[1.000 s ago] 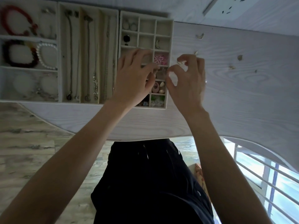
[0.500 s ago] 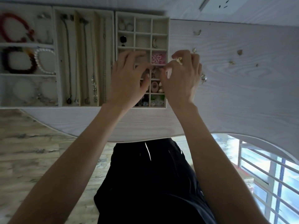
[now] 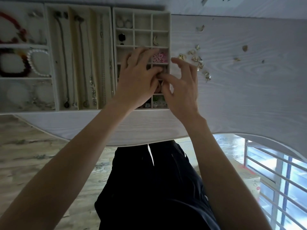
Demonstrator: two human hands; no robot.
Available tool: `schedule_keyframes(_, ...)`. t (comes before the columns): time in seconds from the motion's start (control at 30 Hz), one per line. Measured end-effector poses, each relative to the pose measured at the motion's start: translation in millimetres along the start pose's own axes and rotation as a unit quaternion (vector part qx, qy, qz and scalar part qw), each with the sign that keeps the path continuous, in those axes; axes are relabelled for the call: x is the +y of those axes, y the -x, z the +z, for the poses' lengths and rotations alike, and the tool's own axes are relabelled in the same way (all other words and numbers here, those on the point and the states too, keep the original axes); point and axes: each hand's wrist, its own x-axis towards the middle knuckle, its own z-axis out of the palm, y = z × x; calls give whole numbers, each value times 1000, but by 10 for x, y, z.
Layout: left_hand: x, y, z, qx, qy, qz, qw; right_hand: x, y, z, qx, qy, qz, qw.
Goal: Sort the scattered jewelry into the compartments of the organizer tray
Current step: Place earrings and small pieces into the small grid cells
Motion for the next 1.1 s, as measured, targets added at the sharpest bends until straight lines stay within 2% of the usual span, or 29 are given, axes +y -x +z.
schedule_keyframes(0.13, -43, 7, -63, 27, -4, 18, 999, 29, -62, -91, 32, 72, -23, 997)
schedule_keyframes(0.3, -39, 27, -86, 13, -3, 39, 999, 85, -244, -130, -41, 122, -88, 988)
schedule_keyframes(0.43, -34, 28, -90, -10, -42, 42, 998, 134, -307, -167, -86, 141, -105, 981)
schedule_keyframes(0.6, -20, 14, -111, -4, -65, 26, 998, 129, -270, -195, -53, 109, -99, 988)
schedule_keyframes(0.73, -34, 23, -91, 14, -23, 15, 1000, 113, -225, -170, -59, 126, -102, 985)
schedule_keyframes(0.9, -99, 77, -130, 67, 52, -47, 995, 131, -228, -181, -38, 111, -93, 989)
schedule_keyframes(1.1, -132, 97, -139, 84, 61, -55, 993, 120, -225, -146, -30, 109, -100, 989)
